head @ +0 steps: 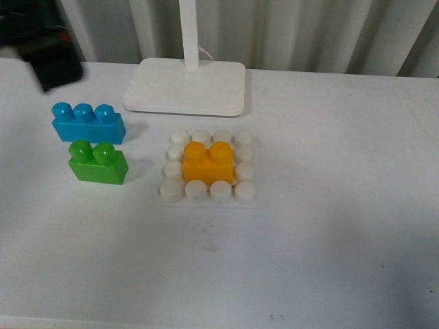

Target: Insert yellow block into base center

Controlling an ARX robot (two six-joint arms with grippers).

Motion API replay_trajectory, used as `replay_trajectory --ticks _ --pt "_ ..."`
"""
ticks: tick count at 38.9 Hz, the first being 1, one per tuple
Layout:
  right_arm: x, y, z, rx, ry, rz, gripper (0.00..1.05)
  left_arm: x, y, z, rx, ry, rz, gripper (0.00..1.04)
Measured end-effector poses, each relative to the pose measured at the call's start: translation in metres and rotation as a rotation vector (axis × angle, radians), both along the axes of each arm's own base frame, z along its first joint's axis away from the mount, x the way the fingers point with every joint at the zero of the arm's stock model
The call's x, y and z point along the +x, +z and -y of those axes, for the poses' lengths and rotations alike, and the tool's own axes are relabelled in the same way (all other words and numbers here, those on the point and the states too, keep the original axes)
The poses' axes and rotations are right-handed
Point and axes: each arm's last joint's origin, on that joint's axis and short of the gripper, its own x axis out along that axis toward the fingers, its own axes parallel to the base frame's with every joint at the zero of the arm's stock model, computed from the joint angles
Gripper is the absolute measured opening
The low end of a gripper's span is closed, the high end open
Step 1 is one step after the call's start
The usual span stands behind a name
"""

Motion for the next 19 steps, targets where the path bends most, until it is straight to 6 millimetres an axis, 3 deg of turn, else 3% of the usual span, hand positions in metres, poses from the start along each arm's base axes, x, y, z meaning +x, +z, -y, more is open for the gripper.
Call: replay_trajectory --ticks 4,7,13,19 --pt "0.000 0.000 0.000 0.000 0.000 0.000 0.95 -0.024 0.009 -0.034 0.043 -0.036 0.235 0.81" --pt "0.000 0.000 0.000 0.000 -0.001 0.000 0.95 -0.046 0.013 -0.054 0.124 -0.031 0.319 0.68" --pt "0.000 0.000 0.000 0.000 0.001 0.000 0.95 -0.068 0.011 -0.069 0.200 -0.048 0.370 0.39" --pt "0.000 0.000 0.000 0.000 -0.001 0.000 0.95 -0.078 0.005 -0.072 0.215 -0.035 0.354 0.16"
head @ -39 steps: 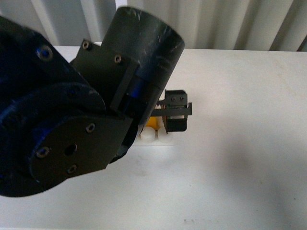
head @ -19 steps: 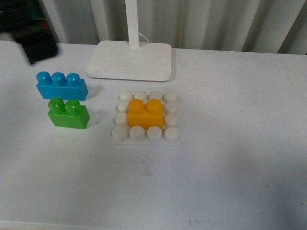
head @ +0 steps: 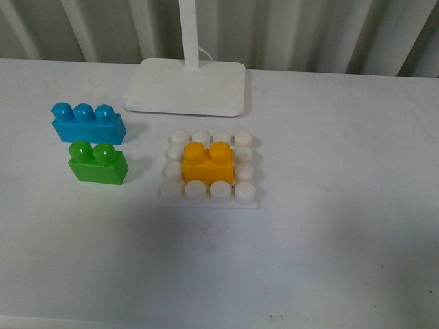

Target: Insert yellow block into base center

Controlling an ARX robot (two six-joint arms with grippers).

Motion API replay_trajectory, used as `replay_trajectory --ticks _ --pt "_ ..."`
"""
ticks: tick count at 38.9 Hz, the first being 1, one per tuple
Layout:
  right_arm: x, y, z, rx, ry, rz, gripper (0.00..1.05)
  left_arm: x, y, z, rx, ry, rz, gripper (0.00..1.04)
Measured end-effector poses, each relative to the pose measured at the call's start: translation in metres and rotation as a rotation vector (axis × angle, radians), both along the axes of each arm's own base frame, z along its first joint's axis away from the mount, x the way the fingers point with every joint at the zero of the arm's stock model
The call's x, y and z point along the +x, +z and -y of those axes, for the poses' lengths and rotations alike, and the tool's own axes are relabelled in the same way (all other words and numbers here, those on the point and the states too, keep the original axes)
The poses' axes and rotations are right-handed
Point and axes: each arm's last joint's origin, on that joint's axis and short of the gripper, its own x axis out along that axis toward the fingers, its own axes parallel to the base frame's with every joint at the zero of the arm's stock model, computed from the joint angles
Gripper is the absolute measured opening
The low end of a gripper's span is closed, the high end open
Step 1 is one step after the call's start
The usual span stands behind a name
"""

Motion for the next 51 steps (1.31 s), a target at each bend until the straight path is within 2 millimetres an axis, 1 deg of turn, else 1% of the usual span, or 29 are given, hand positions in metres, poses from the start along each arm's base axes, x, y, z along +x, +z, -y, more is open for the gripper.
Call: replay_trajectory --ticks 1,3,7,11,29,51 --pt "0.000 0.000 0.000 0.000 0.000 0.000 0.95 -0.002 0.000 0.000 0.002 -0.001 0.005 0.11" --pt "0.000 0.000 0.000 0.000 0.000 0.000 0.95 -0.005 0.000 0.000 0.003 -0.003 0.010 0.04" --pt "0.000 0.000 0.000 0.000 0.002 0.000 0.95 -0.012 -0.003 0.000 0.009 -0.002 0.006 0.04" --pt "0.000 0.000 0.000 0.000 0.001 0.000 0.95 -0.019 -0.012 0.000 0.011 -0.002 0.006 0.04" --pt "0.000 0.000 0.000 0.000 0.001 0.000 0.95 -0.040 -0.006 0.000 0.011 -0.002 0.030 0.04" --pt "0.000 0.000 0.000 0.000 0.001 0.000 0.95 -0.050 -0.007 0.000 0.011 -0.002 0.029 0.04"
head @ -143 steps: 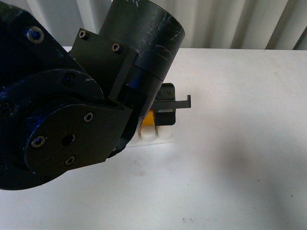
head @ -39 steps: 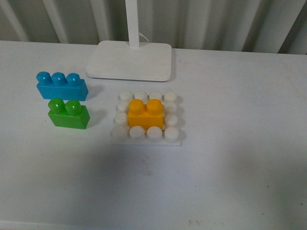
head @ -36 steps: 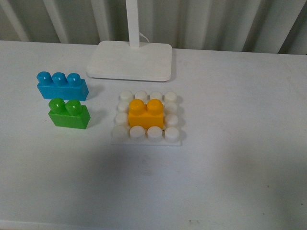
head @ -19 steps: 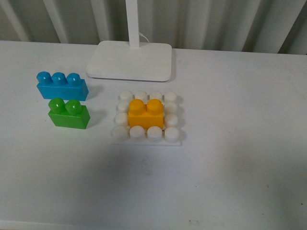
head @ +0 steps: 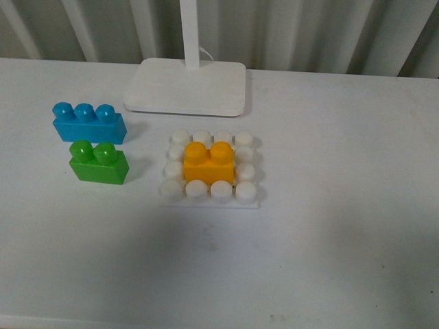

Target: Insert yellow block into base center

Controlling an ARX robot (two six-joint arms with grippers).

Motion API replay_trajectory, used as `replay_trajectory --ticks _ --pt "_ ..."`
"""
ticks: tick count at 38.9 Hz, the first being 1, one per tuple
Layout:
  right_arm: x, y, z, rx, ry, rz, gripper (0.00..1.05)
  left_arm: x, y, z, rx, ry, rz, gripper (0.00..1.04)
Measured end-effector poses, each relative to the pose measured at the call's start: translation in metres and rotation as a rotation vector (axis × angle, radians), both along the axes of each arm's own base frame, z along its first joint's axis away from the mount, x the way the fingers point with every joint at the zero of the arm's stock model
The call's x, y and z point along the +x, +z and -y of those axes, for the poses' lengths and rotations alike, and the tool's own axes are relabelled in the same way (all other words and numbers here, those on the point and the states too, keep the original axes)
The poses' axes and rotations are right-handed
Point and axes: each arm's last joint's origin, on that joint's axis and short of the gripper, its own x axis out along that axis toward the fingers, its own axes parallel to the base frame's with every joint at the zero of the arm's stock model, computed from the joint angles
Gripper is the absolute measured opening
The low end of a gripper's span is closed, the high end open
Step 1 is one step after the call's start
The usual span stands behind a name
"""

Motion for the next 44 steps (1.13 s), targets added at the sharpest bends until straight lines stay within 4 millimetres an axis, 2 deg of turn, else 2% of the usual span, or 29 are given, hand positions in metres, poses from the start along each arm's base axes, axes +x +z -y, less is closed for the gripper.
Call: replay_trajectory --ticks 5,16,26,32,44 --pt "0.0000 0.0000 0.0000 0.000 0.000 0.000 0.95 -0.0099 -0.0031 0.0000 0.000 0.000 -0.010 0.04" --pt "0.0000 0.0000 0.0000 0.000 0.000 0.000 0.95 -0.0105 -0.0029 0.0000 -0.001 0.000 -0.006 0.05" --pt "0.0000 0.0000 0.0000 0.000 0.000 0.000 0.95 -0.0105 -0.0029 0.0000 0.000 0.000 -0.006 0.66" --pt "0.0000 0.0000 0.0000 0.000 0.000 0.000 0.95 -0.0105 -0.0029 0.0000 0.000 0.000 -0.006 0.99" --pt "0.0000 0.0000 0.0000 0.000 0.000 0.000 0.95 -0.0105 -0.0029 0.0000 0.003 0.000 -0.006 0.98"
